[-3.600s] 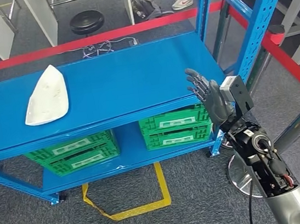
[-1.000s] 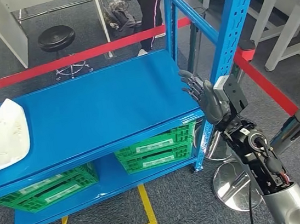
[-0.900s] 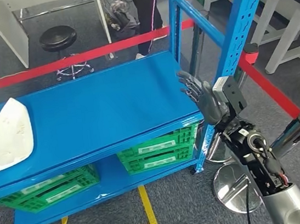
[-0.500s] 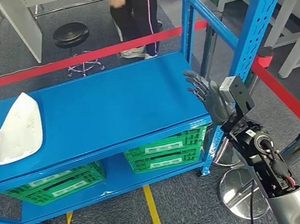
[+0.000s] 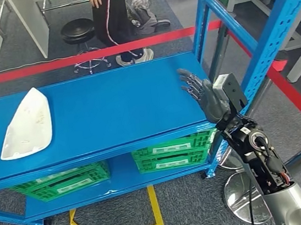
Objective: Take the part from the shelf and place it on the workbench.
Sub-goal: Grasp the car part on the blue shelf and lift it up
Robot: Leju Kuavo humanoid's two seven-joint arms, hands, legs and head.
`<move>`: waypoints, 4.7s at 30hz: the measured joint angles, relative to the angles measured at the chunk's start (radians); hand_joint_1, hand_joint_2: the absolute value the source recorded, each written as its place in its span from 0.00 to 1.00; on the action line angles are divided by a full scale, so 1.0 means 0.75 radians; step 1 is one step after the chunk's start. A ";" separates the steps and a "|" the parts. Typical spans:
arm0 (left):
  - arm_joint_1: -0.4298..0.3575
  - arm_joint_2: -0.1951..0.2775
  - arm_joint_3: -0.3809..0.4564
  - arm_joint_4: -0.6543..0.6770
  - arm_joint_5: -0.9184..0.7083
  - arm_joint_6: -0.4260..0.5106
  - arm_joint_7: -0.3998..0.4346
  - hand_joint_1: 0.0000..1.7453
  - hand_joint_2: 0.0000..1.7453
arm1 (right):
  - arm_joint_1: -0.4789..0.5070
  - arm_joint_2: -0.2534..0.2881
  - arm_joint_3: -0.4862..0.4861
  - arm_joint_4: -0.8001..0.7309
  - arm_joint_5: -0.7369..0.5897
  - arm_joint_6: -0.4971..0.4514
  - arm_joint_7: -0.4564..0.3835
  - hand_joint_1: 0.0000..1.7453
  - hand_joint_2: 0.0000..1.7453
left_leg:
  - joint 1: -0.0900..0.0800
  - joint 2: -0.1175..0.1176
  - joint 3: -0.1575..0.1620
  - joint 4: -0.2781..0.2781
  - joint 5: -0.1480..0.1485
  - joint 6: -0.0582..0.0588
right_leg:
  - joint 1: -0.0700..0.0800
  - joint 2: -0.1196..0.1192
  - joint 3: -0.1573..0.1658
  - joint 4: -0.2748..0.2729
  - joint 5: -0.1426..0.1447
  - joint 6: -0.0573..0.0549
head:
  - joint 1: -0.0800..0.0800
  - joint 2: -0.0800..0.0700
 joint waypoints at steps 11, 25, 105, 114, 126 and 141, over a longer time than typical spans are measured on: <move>0.003 -0.006 0.000 0.000 0.000 0.000 -0.001 0.00 0.00 | 0.001 0.000 0.000 0.005 0.000 0.004 0.018 0.00 0.00 | -0.015 -0.106 0.038 -0.005 -0.017 0.041 | 0.000 0.096 -0.125 0.181 -0.005 -0.010 | 0.052 0.000; 0.009 -0.002 0.000 0.001 0.000 -0.002 -0.001 0.00 0.00 | -0.021 -0.001 0.002 0.008 0.002 0.014 0.027 0.00 0.00 | 0.017 -0.027 -0.129 0.289 -0.106 -0.046 | -0.016 -0.007 -0.035 0.000 0.040 -0.040 | 0.005 0.000; -0.003 -0.002 -0.011 0.002 -0.028 0.014 -0.004 0.00 0.00 | -0.060 -0.134 -0.140 0.085 0.081 0.009 0.120 0.00 1.00 | -0.011 -0.024 0.024 -0.007 -0.006 0.011 | 0.006 0.009 -0.013 -0.006 0.029 -0.024 | 0.032 0.000; -0.002 -0.002 -0.011 0.002 -0.027 0.015 0.000 0.00 0.00 | -0.050 -0.140 -0.164 0.096 0.137 -0.041 0.186 0.00 1.00 | -0.010 -0.023 0.026 -0.008 -0.005 0.013 | 0.007 0.010 -0.013 -0.006 0.029 -0.020 | 0.024 0.000; 0.008 -0.001 -0.011 0.002 -0.024 0.018 0.001 0.00 0.00 | -0.011 -0.180 -0.196 0.060 0.239 -0.027 0.242 0.00 1.00 | -0.006 -0.023 0.027 -0.010 -0.004 0.013 | 0.011 0.011 -0.013 -0.006 0.029 -0.021 | 0.021 0.000; 0.001 -0.002 -0.011 0.002 -0.030 0.018 0.000 0.00 0.00 | -0.024 -0.202 -0.185 0.075 0.456 -0.009 0.239 0.00 1.00 | -0.006 -0.023 0.027 -0.010 -0.004 0.013 | 0.011 0.011 -0.012 -0.006 0.029 -0.021 | 0.020 0.000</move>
